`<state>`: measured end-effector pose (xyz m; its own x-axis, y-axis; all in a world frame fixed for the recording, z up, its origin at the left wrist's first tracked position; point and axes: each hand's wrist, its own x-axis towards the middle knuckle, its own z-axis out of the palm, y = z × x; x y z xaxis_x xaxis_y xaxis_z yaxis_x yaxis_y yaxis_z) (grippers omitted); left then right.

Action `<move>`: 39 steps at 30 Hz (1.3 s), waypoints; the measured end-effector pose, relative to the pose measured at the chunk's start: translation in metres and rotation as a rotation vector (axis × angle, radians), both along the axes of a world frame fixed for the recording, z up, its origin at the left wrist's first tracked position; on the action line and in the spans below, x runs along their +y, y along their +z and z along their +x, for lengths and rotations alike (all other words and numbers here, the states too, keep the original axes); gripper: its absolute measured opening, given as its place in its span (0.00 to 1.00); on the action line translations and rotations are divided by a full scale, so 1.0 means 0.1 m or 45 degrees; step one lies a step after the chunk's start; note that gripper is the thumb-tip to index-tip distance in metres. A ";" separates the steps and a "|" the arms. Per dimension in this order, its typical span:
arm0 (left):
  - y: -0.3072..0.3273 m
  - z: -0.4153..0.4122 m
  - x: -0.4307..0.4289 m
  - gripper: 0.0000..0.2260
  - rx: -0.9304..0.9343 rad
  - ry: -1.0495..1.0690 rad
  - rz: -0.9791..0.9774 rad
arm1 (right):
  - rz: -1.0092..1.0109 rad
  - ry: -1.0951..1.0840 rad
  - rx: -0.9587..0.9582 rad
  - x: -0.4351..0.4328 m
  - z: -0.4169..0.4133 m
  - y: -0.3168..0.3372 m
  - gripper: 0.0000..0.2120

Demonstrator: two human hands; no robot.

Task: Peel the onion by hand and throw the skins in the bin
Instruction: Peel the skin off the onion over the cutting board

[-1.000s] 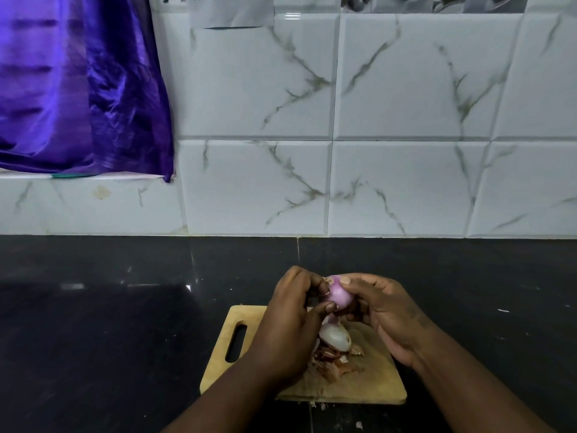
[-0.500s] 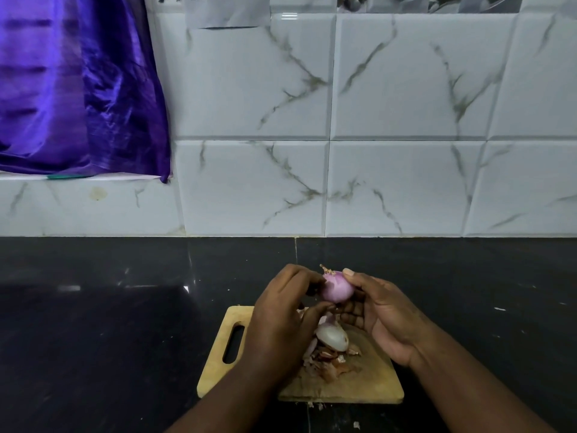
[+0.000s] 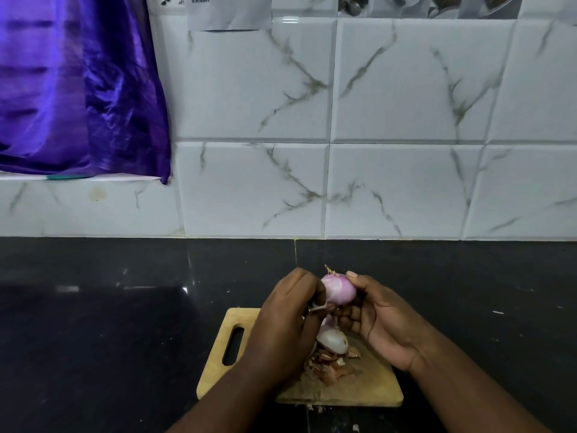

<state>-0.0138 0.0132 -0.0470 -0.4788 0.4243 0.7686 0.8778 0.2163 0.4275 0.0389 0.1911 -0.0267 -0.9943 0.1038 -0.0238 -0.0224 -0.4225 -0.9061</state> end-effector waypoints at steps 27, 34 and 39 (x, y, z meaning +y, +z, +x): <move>0.01 0.04 -0.03 0.09 -0.025 0.237 -0.031 | 0.039 0.103 0.314 0.03 -0.03 -0.03 0.34; -0.02 0.01 -0.02 0.09 0.001 0.306 0.038 | 0.055 0.017 0.357 -0.01 -0.06 -0.08 0.26; -0.02 -0.03 -0.01 0.09 -0.081 0.280 0.118 | 0.044 0.027 0.381 -0.06 -0.05 -0.05 0.34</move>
